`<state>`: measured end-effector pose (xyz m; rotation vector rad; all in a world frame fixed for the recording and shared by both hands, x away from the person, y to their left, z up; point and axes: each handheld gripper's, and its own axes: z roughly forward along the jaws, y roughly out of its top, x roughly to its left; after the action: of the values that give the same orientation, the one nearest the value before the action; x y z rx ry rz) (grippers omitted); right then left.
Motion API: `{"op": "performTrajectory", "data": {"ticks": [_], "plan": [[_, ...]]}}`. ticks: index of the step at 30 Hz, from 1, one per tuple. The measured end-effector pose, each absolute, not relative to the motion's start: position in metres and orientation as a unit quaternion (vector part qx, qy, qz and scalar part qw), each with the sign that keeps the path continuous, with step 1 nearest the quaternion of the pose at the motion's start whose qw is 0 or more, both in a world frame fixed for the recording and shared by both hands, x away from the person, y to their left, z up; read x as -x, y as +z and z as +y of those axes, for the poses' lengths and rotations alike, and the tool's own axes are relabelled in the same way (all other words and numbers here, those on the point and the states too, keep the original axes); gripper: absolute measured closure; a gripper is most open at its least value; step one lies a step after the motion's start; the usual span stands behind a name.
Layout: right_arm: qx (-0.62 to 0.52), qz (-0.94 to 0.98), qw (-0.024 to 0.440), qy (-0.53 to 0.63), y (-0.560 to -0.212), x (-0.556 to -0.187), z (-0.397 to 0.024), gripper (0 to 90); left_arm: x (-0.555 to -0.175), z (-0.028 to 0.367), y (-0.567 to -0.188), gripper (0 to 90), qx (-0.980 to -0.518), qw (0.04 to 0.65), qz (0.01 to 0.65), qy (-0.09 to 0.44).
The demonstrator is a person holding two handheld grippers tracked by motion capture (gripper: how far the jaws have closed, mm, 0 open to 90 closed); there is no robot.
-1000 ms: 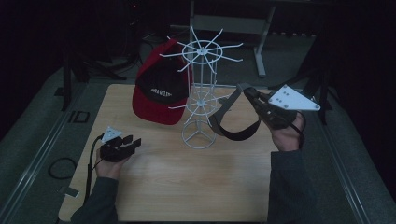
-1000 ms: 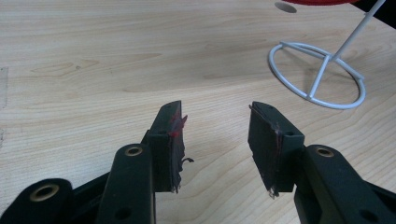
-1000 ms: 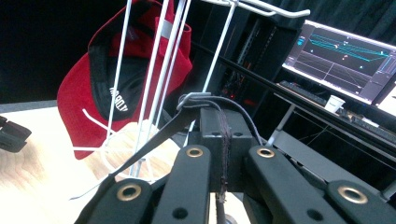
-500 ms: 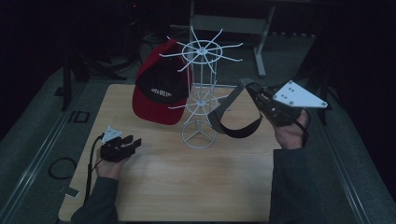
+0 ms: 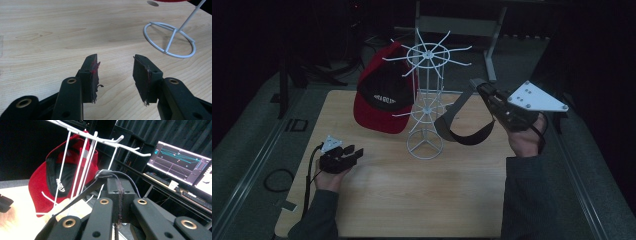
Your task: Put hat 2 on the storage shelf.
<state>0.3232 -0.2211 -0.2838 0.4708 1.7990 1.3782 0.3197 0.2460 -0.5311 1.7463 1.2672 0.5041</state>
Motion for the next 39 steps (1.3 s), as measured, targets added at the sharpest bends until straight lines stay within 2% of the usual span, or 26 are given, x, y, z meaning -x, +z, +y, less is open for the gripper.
{"op": "performTrajectory", "data": {"ticks": [39], "plan": [[-0.177, 0.684, 0.417, 0.572, -0.244, -0.326, -0.217, 89.9, -0.32, 0.245, -0.532, 55.8, -0.704, 0.447, 0.514, 0.201]]}}
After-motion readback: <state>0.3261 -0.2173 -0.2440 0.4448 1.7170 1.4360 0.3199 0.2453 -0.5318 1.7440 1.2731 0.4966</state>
